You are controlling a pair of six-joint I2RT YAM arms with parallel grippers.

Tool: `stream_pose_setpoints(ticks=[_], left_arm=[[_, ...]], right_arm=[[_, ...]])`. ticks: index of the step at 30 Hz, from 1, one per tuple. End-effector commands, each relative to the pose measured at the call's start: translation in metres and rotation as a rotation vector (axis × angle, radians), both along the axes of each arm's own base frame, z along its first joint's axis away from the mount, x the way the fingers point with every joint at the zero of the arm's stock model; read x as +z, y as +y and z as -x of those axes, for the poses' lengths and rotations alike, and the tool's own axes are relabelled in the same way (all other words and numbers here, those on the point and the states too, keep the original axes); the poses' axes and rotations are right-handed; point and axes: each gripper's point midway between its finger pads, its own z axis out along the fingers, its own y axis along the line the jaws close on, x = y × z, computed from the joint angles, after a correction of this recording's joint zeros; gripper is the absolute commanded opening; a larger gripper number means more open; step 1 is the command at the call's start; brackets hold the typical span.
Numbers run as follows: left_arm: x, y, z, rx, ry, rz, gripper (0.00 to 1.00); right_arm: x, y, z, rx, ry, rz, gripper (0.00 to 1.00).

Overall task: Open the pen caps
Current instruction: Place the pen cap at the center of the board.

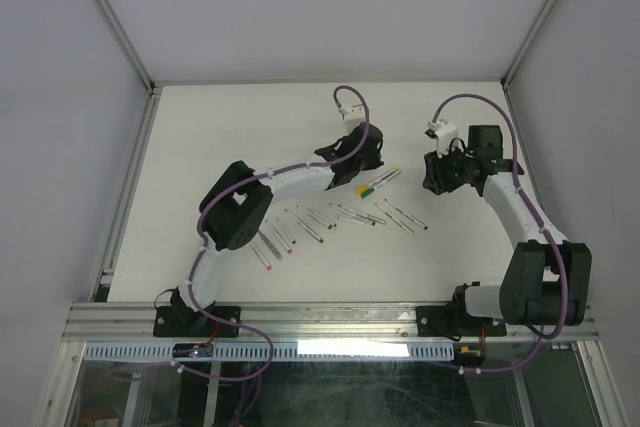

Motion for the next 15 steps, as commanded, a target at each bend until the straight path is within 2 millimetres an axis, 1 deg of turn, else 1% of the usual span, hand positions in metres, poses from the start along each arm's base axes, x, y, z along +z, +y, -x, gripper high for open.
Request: stream_pose_setpoints(ticks=[1,3,6,11,12,15], left_arm=[[-0.017,0.010,-0.004,0.086,0.070,-0.123,0.00],[-0.027,0.010,-0.006,0.100,0.087,-0.156,0.00],[-0.028,0.009,-0.012,0.116,0.089,-0.177,0.03],[-0.037,0.011,-0.018,0.139,0.095,-0.232,0.11],[-0.036,0.010,-0.020,0.141,0.094,-0.233,0.12],[-0.041,0.009,-0.021,0.139,0.101,-0.247,0.14]], right_arm=[[0.017,0.005,-0.007,0.005,-0.068,-0.056,0.40],[0.017,0.004,-0.007,0.007,-0.068,-0.058,0.40],[0.016,0.005,-0.007,0.008,-0.064,-0.062,0.40],[0.016,0.005,-0.006,0.009,-0.062,-0.067,0.40],[0.016,0.005,-0.006,0.009,-0.061,-0.068,0.40],[0.016,0.005,-0.006,0.009,-0.063,-0.070,0.40]])
